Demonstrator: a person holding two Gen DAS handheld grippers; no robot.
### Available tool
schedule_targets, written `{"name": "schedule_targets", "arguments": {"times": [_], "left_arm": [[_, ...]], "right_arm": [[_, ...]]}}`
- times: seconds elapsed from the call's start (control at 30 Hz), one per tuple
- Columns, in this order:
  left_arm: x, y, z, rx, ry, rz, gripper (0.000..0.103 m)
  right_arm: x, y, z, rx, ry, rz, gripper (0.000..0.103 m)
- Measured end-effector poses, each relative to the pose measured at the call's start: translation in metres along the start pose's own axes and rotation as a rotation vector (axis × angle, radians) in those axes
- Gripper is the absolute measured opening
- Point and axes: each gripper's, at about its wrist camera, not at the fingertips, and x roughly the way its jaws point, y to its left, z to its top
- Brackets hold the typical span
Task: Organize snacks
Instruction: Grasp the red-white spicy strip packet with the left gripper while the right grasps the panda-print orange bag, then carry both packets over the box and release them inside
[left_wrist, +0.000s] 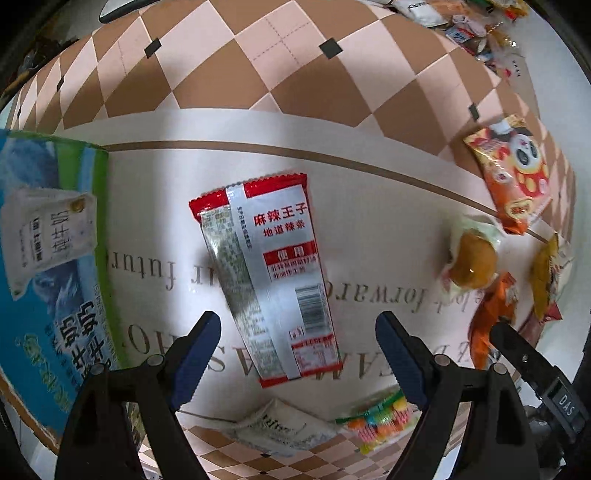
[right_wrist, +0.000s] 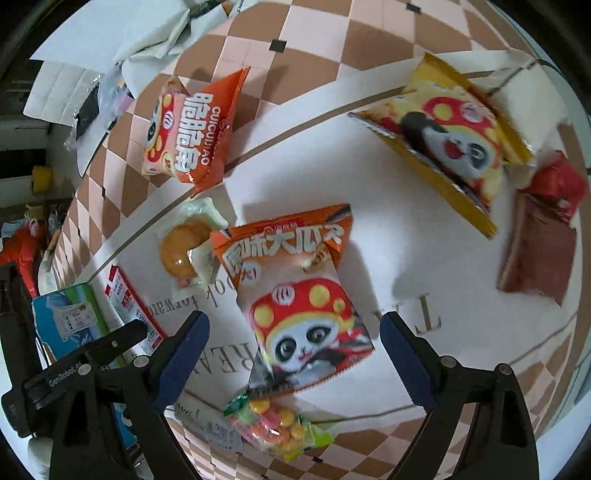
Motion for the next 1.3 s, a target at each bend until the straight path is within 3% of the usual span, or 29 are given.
{"name": "schedule_targets", "arguments": {"times": [0.17, 0.3, 0.4, 0.6, 0.97, 1.0, 1.3], "left_arm": [[0.01, -0.006, 0.006, 0.007, 0.014, 0.02, 0.085], [0.015, -0.014, 0.002, 0.037, 0.001, 0.099, 0.068], [0.011, -0.024, 0.001, 0.056, -0.027, 0.108, 0.05], [0.006, -0.037, -0.014, 0.096, -0.071, 0.14, 0.041], [-0.02, -0.068, -0.035, 0.136, -0.122, 0.132, 0.039], [-0.026, -0.062, -0.025, 0.138, -0.126, 0.128, 0.039], [-0.089, -0.078, -0.051, 0.192, -0.21, 0.062, 0.039]], "right_arm": [[0.007, 0.006, 0.007, -0.022, 0.011, -0.029, 0.092], [0.013, 0.008, 0.011, -0.024, 0.033, -0.046, 0.084], [0.019, 0.007, 0.012, -0.016, 0.052, -0.039, 0.076], [0.018, 0.014, 0.011, -0.056, 0.027, -0.078, 0.059], [0.01, 0.027, 0.003, -0.077, -0.029, -0.112, 0.048], [0.008, 0.028, 0.002, -0.078, -0.032, -0.111, 0.048], [-0.035, 0.042, -0.02, -0.108, -0.081, -0.036, 0.048]]}}
